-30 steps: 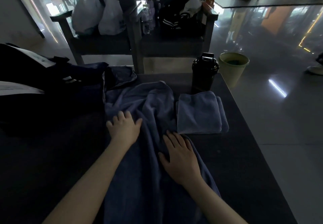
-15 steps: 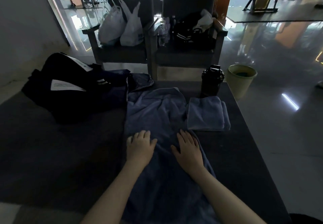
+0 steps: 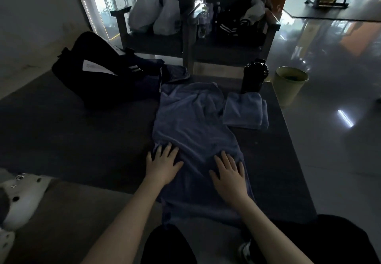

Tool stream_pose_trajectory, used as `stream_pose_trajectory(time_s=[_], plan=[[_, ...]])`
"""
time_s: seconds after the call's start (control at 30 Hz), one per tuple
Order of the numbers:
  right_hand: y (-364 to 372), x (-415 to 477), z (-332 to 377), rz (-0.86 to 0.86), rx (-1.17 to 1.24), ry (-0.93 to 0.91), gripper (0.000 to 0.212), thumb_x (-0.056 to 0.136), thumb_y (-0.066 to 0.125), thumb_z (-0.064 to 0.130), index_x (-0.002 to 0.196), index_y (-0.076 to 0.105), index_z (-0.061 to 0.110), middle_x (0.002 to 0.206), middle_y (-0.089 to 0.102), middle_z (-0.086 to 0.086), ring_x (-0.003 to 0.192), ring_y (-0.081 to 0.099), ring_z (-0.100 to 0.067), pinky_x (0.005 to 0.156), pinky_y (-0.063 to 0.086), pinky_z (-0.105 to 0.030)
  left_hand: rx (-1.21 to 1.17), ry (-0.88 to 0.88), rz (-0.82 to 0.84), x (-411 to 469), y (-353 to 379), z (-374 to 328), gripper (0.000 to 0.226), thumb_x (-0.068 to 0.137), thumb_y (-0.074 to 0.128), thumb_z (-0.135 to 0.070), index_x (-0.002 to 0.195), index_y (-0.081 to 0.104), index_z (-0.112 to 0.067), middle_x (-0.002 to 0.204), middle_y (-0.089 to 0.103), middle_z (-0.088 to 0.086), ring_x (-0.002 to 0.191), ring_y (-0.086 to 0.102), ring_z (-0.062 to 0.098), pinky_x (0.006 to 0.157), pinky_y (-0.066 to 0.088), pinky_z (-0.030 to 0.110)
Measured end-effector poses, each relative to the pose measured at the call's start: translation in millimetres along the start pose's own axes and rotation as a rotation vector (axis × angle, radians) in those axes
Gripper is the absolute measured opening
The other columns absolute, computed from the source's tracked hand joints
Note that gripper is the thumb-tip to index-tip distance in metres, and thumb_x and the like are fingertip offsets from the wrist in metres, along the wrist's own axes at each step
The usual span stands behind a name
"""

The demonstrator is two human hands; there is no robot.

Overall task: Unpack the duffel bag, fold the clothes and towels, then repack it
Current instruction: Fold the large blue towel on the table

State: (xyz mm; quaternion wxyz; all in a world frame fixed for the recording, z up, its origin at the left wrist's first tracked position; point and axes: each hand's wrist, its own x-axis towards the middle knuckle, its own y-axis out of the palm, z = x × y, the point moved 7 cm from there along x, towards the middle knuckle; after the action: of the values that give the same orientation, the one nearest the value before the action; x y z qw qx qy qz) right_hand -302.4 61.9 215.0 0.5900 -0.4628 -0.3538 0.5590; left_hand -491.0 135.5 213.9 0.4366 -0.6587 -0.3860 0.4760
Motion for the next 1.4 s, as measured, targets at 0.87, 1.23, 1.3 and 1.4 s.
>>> stream_pose_trajectory(time_s=[0.87, 1.23, 1.3, 1.4], plan=[[1, 19, -7, 0.114, -0.068, -0.103, 0.072, 0.096, 0.029, 0.057, 0.152, 0.001, 0.022, 0.16, -0.008, 0.003, 0.146, -0.008, -0.013, 0.118, -0.008, -0.037, 0.295, 0.018, -0.31, 8, -34, -13, 0.043, 0.099, 0.039, -0.041, 0.133, 0.047, -0.016, 0.135, 0.044, 0.003, 0.125, 0.039, 0.021, 0.104, 0.029, 0.039], [-22, 11, 1, -0.366, -0.032, -0.24, 0.035, 0.085, 0.054, 0.041, 0.105, 0.065, 0.014, 0.111, 0.06, -0.007, 0.102, 0.059, -0.029, 0.089, 0.044, -0.041, 0.084, 0.093, -0.114, 3, 1, 9, 0.061, 0.101, 0.027, -0.046, 0.153, 0.012, -0.019, 0.16, 0.009, -0.002, 0.145, 0.012, 0.017, 0.117, 0.013, 0.042], [-15, -4, -1, -0.26, 0.015, -0.278, 0.051, 0.084, 0.041, 0.052, 0.11, 0.065, 0.016, 0.115, 0.061, -0.004, 0.106, 0.058, -0.026, 0.09, 0.043, -0.04, 0.104, 0.084, -0.141, 7, -4, 5, 0.058, 0.101, 0.03, -0.044, 0.151, 0.019, -0.017, 0.157, 0.018, 0.0, 0.143, 0.019, 0.018, 0.115, 0.018, 0.042], [-2, -19, -10, -0.036, -0.034, -0.279, 0.095, 0.072, 0.017, 0.084, 0.141, 0.042, 0.024, 0.151, 0.035, 0.0, 0.139, 0.03, -0.021, 0.114, 0.019, -0.04, 0.1, 0.119, -0.336, -9, -20, -7, 0.041, 0.095, 0.051, -0.033, 0.129, 0.05, -0.011, 0.133, 0.047, 0.008, 0.122, 0.045, 0.026, 0.096, 0.036, 0.038]])
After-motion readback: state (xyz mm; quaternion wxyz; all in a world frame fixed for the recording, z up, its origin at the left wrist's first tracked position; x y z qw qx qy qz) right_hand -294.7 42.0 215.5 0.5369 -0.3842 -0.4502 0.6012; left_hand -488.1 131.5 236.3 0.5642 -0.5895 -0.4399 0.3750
